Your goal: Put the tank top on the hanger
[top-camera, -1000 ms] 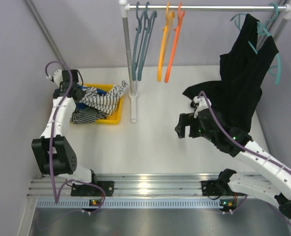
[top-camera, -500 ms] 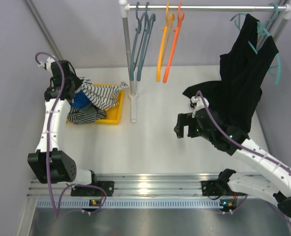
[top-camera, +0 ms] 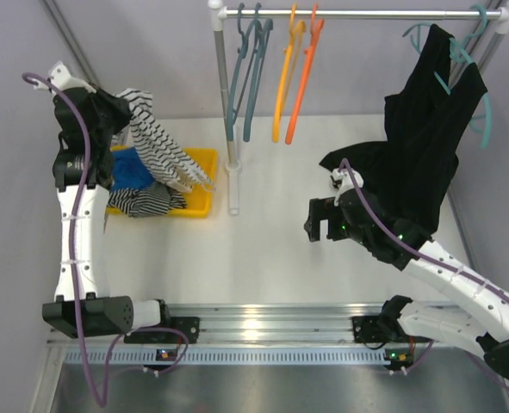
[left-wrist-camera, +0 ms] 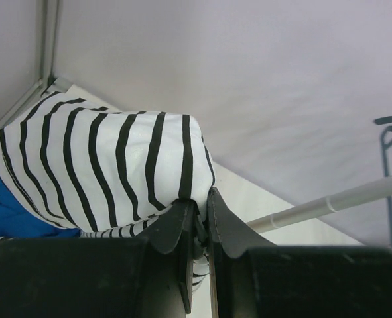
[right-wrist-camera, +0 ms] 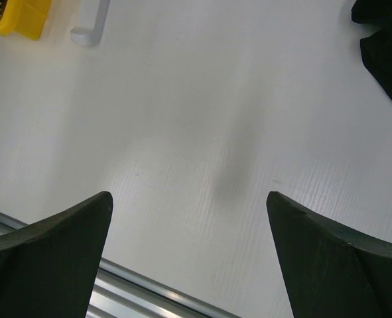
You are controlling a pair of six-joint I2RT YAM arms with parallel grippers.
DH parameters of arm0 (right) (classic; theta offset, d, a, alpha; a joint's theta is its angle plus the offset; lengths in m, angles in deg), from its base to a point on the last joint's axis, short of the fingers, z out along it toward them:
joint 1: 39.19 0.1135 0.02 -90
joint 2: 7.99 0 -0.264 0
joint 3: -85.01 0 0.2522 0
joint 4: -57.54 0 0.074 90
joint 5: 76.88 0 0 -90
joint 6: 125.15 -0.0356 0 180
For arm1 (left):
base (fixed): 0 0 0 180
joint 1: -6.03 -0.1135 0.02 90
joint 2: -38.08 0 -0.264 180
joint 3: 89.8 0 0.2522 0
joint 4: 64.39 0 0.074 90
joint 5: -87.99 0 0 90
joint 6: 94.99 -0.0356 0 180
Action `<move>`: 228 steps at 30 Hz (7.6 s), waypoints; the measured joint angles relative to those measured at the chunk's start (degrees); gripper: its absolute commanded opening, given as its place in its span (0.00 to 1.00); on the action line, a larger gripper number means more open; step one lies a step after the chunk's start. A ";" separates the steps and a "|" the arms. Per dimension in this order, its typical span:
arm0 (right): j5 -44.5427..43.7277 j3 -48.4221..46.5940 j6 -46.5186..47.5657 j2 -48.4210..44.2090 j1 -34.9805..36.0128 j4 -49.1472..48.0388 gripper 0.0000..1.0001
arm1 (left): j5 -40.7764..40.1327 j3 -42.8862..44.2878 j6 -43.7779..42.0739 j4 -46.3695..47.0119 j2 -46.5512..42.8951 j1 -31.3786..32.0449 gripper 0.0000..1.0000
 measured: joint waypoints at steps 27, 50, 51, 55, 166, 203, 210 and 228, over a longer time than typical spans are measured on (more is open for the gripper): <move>-2.40 0.00 0.48 -2.75 0.00 0.50 1.00 | 18.71 0.66 7.06 6.38 -19.82 0.00 0.00; -3.50 0.00 -0.63 -10.51 0.00 4.68 1.00 | -0.48 -48.72 15.91 22.25 -18.25 48.46 0.00; -3.65 0.00 -0.72 -10.82 0.00 4.94 1.00 | -1.40 -48.87 16.37 24.17 -15.67 50.01 0.00; -4.44 0.00 -1.20 -11.50 0.00 5.70 1.00 | -3.56 -48.43 17.29 31.41 -4.22 55.76 0.26; -24.41 0.37 -17.84 12.81 22.32 -1.25 0.00 | -0.15 -70.29 24.90 5.73 -23.30 57.09 0.43; -29.07 -22.12 -1.46 -0.48 20.92 4.35 0.00 | -13.70 -17.62 10.43 -13.05 -20.26 58.51 0.00; -31.36 -40.72 13.35 3.76 20.02 2.10 0.00 | -19.74 4.28 4.42 -15.74 -15.72 58.53 0.00; -21.20 -10.32 8.50 -4.76 13.90 -0.70 0.00 | -15.34 -31.43 13.53 -8.33 -16.24 58.40 0.00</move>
